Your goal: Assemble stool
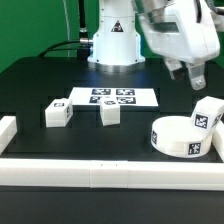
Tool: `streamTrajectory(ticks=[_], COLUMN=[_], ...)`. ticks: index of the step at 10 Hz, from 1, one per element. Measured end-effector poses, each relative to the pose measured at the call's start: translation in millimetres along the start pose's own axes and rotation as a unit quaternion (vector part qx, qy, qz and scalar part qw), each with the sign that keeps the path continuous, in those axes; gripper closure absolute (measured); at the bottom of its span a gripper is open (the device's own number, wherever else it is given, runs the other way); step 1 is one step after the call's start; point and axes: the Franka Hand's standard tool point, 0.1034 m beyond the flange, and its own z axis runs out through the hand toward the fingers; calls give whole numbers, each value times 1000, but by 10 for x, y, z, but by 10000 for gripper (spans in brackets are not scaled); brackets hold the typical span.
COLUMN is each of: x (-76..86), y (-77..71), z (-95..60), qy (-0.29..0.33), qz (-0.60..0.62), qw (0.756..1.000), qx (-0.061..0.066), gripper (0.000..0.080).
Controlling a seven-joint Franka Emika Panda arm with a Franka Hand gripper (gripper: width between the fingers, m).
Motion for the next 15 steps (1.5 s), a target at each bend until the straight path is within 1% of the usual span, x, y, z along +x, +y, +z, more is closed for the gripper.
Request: streamTrajectory(ticks=[3,4,5,6,7,8,9,13,14,15], x=[-23,10,112,230,346,449,494,474,519,600], y=[-1,38,155,279,363,417,463,460,503,556], z=[14,18,18,-14,-41,-62,-69,-60,-60,-64], qy=[0,2,5,6,7,8,5,4,8,6], qz=[3,-43,-110,-149,-205,-251,-278,-279,-353,-393], qw=[1000,999,994,989,978,967,959,959,933,916], qx=[-1,-5,-14,-19,-26,-36,-46,-47,-71,-78], gripper=[151,151,151,151,151,151,151,151,151,151])
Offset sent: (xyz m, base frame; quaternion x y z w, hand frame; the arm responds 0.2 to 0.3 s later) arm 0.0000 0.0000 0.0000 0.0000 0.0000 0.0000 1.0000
